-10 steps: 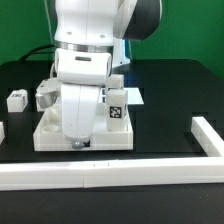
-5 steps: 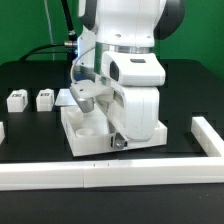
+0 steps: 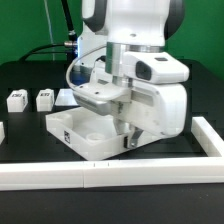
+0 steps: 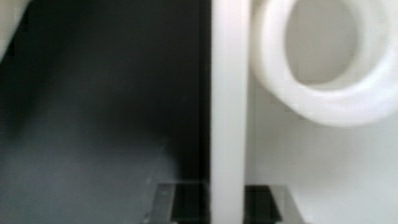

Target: Assemble square table

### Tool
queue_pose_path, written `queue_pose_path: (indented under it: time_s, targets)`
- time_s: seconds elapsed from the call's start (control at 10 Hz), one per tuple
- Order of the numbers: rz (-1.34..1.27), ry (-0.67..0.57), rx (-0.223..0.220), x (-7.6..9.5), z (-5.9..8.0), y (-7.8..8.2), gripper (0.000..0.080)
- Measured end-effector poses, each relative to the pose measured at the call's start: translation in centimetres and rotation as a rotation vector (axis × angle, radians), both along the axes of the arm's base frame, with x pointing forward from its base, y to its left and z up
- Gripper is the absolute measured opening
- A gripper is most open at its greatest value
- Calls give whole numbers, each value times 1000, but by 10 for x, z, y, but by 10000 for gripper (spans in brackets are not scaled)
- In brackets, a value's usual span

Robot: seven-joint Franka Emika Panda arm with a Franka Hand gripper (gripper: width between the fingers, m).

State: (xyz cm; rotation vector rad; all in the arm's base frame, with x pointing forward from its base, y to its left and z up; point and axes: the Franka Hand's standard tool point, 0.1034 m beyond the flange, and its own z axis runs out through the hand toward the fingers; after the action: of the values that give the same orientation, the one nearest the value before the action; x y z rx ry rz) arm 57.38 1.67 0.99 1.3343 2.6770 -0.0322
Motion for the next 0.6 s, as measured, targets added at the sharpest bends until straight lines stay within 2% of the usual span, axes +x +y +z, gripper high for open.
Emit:
queue_pose_path:
  time_s: [0.3,0.5,0.6]
  targets:
    - [197,9,-46,-1,-1,-3,67]
    - [354,-4,-34,-3,-2,21,67]
    - [439,-2,-36,-2,-1,28,67]
